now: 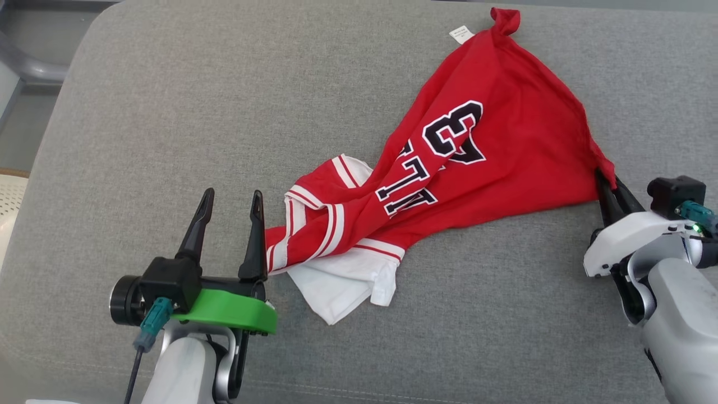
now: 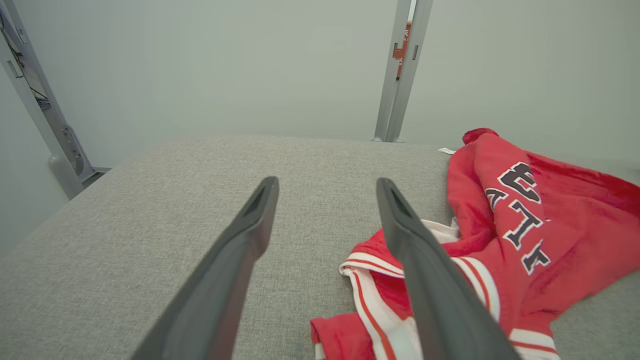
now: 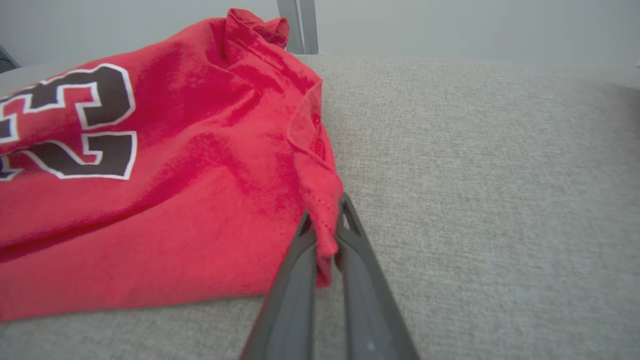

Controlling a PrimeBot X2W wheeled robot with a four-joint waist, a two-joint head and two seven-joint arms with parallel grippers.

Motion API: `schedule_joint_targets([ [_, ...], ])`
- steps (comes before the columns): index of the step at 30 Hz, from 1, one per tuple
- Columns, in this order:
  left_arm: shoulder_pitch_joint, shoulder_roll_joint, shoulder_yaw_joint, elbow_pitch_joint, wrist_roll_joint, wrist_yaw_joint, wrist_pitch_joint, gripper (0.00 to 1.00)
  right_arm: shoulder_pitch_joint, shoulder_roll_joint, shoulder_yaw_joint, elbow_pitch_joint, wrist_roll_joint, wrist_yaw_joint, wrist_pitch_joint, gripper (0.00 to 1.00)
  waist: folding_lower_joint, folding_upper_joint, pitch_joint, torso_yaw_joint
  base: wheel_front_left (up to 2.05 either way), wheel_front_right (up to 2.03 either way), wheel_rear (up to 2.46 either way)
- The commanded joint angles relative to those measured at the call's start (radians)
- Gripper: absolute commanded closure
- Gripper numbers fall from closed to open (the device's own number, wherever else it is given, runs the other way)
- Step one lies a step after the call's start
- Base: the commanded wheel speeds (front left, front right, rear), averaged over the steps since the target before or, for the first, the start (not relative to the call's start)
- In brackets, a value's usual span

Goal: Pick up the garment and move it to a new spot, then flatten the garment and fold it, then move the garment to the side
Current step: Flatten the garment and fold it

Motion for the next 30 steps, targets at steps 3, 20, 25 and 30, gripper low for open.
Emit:
schedule_joint_targets([
  [3,0.019,0.002,0.011,0.000,0.012,-0.003,0.000,0.00,0.067,0.002,-0.028,-0.064,0.014,-0.002,0.000,1.00,0.0000,0.0000,-0.036,-0.034,0.00,0.00,0.00],
  [20,0.052,0.002,0.028,0.001,0.013,-0.009,0.000,0.00,0.414,0.052,-0.254,-0.438,0.088,-0.002,0.054,1.00,0.0000,0.0000,-0.073,-0.106,0.00,0.00,0.00],
  [25,0.054,0.002,0.028,0.009,0.022,-0.018,0.000,0.00,0.436,0.087,-0.289,-0.495,0.048,-0.002,0.055,0.00,0.0000,0.0000,-0.092,-0.108,0.00,0.00,0.00],
  [30,0.068,0.002,0.048,0.009,0.034,-0.026,0.000,0.00,0.429,0.103,-0.287,-0.547,0.006,-0.002,0.024,0.00,0.0000,0.0000,-0.118,-0.114,0.00,0.00,0.00],
])
